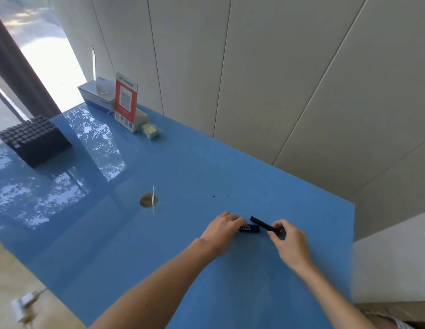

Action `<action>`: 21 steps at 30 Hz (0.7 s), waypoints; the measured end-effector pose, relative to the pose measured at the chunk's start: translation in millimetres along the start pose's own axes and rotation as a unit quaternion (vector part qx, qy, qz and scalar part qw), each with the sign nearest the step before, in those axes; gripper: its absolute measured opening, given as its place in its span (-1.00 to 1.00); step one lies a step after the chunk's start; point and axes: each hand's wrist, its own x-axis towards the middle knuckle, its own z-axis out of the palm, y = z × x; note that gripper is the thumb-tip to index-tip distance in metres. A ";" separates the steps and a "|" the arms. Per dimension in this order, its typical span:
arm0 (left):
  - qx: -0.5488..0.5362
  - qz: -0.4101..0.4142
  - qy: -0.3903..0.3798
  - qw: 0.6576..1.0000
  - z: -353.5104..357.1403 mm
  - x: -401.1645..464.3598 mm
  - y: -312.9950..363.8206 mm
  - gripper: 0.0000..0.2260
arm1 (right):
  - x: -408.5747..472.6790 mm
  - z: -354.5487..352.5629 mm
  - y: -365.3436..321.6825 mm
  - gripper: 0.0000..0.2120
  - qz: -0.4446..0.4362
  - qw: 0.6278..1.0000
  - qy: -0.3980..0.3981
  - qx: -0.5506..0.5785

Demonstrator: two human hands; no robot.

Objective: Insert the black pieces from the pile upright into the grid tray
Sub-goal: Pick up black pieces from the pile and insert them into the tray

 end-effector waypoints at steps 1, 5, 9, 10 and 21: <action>-0.006 -0.010 0.006 1.000 -0.6 -3.4 0.1 -0.63 | -1.9 -0.7 -1.4 -0.84 0.002 1.000 0.005 0.018; -0.040 -0.090 0.003 0.995 -10.8 -22.2 -4.5 -0.67 | -9.3 -2.3 -19.0 -0.89 -0.009 0.997 0.028 0.077; -0.067 -0.132 0.016 0.989 -28.4 -46.7 -21.8 -0.62 | -18.1 1.7 -52.0 -0.91 -0.023 0.992 0.024 0.123; -0.072 -0.137 0.020 0.988 -33.7 -53.2 -26.9 -0.61 | -20.9 3.9 -60.5 -0.92 -0.026 0.991 0.024 0.129; -0.108 -0.135 0.096 0.980 -115.8 -157.6 -119.4 -0.59 | -49.7 82.2 -177.6 -0.93 -0.016 0.985 0.006 0.171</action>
